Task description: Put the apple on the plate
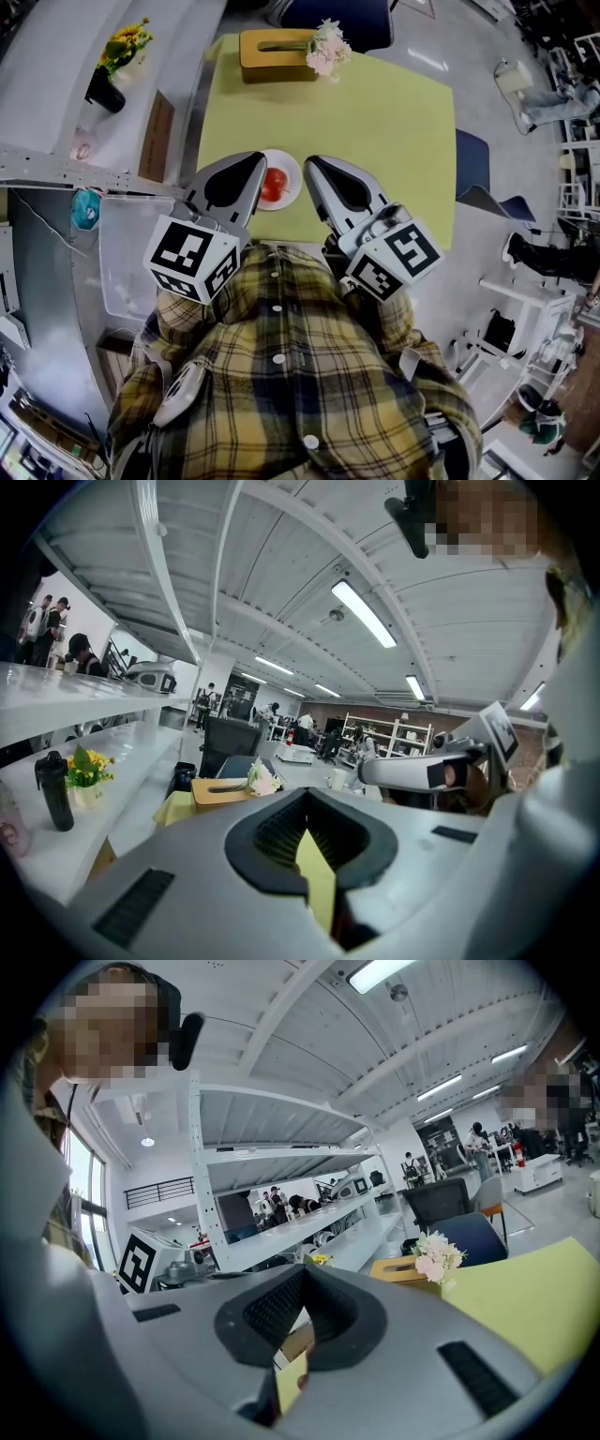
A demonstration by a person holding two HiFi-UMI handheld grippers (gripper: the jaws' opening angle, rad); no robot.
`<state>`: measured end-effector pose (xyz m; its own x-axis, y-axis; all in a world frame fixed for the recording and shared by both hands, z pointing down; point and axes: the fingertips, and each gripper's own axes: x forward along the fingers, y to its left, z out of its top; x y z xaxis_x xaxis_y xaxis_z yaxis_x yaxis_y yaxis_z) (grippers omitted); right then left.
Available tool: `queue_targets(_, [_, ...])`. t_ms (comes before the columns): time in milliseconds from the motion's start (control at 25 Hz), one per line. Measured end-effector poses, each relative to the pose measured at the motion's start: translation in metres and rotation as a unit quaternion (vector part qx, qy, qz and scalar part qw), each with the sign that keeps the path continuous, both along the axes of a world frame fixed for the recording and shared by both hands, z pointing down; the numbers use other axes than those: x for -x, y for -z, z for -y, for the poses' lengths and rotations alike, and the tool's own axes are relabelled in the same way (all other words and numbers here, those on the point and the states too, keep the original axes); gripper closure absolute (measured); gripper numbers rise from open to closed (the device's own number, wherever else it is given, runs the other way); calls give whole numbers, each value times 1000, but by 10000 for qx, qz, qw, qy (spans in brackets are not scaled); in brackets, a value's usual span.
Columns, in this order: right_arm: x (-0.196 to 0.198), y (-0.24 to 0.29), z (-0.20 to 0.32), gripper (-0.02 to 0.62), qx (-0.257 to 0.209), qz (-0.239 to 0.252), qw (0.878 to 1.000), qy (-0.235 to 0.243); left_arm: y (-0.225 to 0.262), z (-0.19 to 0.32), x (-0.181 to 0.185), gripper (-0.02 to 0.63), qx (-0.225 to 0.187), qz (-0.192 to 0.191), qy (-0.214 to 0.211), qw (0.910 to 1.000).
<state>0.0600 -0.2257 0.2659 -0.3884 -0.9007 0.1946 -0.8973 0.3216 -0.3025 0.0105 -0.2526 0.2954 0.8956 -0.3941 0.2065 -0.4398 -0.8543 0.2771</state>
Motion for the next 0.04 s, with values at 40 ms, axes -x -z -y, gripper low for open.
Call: queue_targets(40, [0,0,0,600,9,-2,10000,7,1,0,-1,600,2,-5,-7,10000])
